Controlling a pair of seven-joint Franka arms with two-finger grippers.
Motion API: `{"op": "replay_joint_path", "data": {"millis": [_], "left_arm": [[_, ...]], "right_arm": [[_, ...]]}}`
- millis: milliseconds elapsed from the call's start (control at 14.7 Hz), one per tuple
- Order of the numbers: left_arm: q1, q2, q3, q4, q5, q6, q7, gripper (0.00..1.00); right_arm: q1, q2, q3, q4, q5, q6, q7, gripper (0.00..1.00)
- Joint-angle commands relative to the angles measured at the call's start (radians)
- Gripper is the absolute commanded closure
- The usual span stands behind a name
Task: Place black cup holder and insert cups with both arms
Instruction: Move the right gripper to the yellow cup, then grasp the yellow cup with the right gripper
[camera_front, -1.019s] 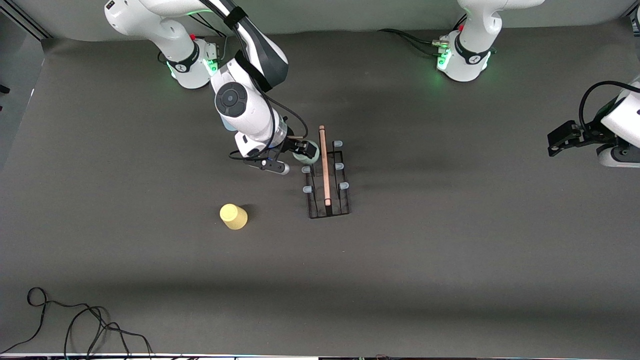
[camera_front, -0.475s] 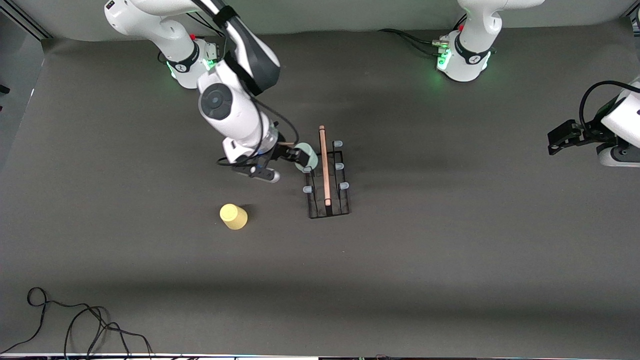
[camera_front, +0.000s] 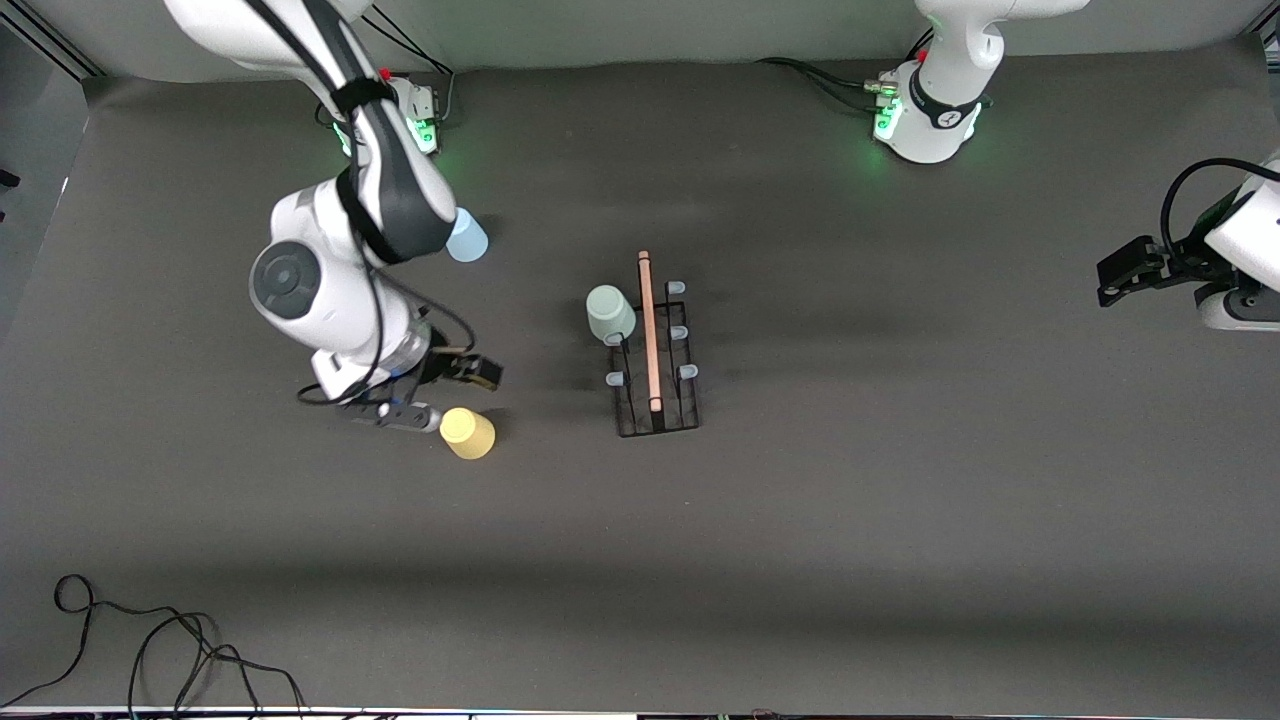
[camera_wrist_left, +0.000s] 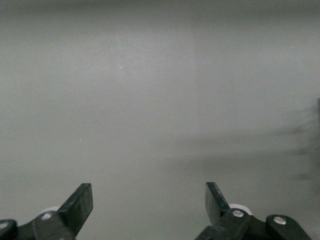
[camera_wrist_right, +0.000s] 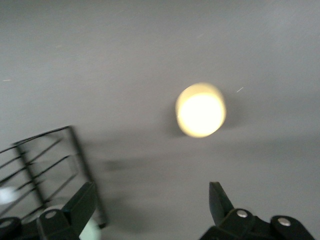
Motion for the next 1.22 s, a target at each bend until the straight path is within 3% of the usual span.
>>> {"op": "replay_joint_path", "data": {"millis": [0, 340, 543, 1154], "left_arm": [[-0.008, -0.008, 0.004, 0.012, 0.017, -0.026, 0.001, 0.00], [-0.007, -0.010, 0.006, 0.010, 0.017, -0.023, 0.002, 0.00], [-0.007, -0.008, 0.008, 0.005, 0.015, -0.021, 0.002, 0.00], [-0.005, -0.006, 0.008, 0.007, 0.015, -0.006, 0.004, 0.00]], "right_arm": [[-0.032, 0.114, -0.039, 0.074, -0.016, 0.020, -0.111, 0.00], [-0.054, 0.231, -0.033, 0.084, 0.010, 0.158, -0.126, 0.00], [-0.045, 0.274, -0.028, 0.084, 0.131, 0.201, -0.129, 0.00], [-0.011, 0.322, -0.021, 0.065, 0.136, 0.217, -0.132, 0.01]]}}
